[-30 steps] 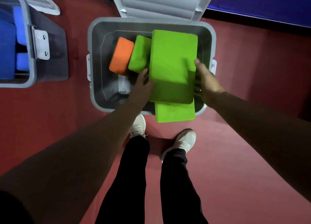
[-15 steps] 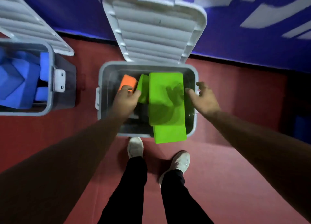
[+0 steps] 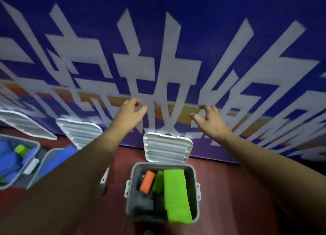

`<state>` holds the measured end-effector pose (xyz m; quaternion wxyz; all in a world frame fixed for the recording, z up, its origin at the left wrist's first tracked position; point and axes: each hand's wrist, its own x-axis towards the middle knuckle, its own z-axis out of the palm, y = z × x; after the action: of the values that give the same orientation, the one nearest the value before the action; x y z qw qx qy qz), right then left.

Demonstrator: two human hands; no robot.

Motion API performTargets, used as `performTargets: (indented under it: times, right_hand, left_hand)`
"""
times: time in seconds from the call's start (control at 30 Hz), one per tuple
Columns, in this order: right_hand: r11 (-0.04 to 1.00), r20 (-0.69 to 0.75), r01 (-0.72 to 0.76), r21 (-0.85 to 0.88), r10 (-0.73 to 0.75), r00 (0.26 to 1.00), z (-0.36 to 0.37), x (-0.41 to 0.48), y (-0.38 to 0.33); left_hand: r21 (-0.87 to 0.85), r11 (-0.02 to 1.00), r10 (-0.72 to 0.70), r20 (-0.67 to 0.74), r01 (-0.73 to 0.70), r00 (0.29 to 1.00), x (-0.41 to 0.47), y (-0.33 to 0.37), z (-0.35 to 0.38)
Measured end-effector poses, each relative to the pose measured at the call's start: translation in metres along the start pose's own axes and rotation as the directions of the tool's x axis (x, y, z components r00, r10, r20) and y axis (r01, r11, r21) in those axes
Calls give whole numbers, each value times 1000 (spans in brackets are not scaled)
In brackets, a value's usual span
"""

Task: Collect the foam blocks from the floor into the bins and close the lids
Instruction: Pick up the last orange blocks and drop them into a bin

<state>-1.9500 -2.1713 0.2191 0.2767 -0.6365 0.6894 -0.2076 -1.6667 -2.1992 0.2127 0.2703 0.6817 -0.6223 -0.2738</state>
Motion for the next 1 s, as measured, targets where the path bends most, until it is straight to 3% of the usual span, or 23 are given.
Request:
performTargets:
  times: [0.27,0.4,0.53,0.77,1.0]
  right_hand:
    - [955,28,294,-25,-294,956,-73,0,-92]
    - [905,132,426,-2,-422,897,-69,-7,-115]
    - [826,269,562,47,-552,789,-46,-33,-137]
    - [670,411,716,195,-719,561,14,-130,-210]
    - [511,529,789,342,-798,287,77,-286,-269]
  left_hand:
    - [70,998,26,-280,-6,960,-49,69,-109]
    - [2,992,-116,-432,129,894,-106,67,-123]
    - [-55,964,-247,-545,259,801,-185,56,-126]
    - [-66,845,-399,-738,530,544,-370,38,-163]
    - [-261,683,-506,-843,682,184,-589,30,-189]
